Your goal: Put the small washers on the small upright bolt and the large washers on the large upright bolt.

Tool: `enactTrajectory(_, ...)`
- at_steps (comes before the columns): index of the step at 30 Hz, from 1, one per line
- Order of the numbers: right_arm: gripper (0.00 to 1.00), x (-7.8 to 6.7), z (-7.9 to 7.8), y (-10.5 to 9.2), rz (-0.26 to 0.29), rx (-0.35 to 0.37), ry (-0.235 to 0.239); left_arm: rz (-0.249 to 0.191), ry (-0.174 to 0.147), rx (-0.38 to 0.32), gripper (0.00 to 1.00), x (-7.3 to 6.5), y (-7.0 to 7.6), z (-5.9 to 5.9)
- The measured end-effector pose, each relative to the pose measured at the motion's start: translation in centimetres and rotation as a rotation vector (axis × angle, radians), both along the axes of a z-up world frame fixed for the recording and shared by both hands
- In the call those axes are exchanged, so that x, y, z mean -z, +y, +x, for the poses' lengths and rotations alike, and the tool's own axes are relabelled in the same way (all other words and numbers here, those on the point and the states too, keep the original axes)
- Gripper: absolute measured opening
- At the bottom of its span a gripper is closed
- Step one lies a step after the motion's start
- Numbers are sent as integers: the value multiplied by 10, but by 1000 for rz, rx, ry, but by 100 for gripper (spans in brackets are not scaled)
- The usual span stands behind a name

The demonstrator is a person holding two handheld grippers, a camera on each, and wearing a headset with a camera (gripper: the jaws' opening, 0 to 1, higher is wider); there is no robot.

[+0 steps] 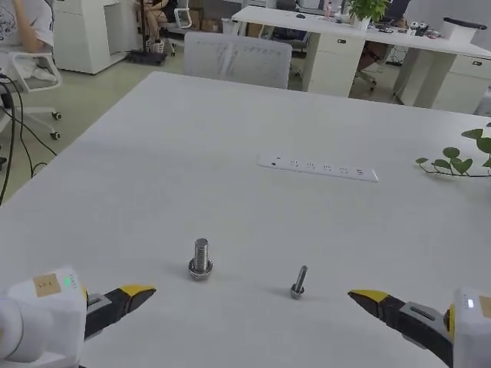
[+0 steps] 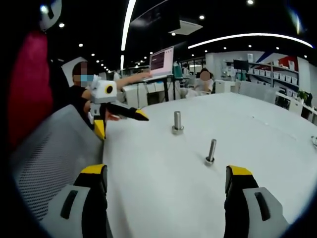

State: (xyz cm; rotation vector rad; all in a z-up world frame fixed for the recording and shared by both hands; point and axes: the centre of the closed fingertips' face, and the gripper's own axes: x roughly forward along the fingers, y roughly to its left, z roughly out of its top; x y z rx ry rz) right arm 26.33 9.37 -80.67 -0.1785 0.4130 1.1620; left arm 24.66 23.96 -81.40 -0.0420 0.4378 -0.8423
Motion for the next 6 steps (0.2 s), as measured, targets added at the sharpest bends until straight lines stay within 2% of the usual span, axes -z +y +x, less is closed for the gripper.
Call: enactTrajectory(6,100,0,-2,-1,-2,3,2,3,4,-1,100,3,0,-1)
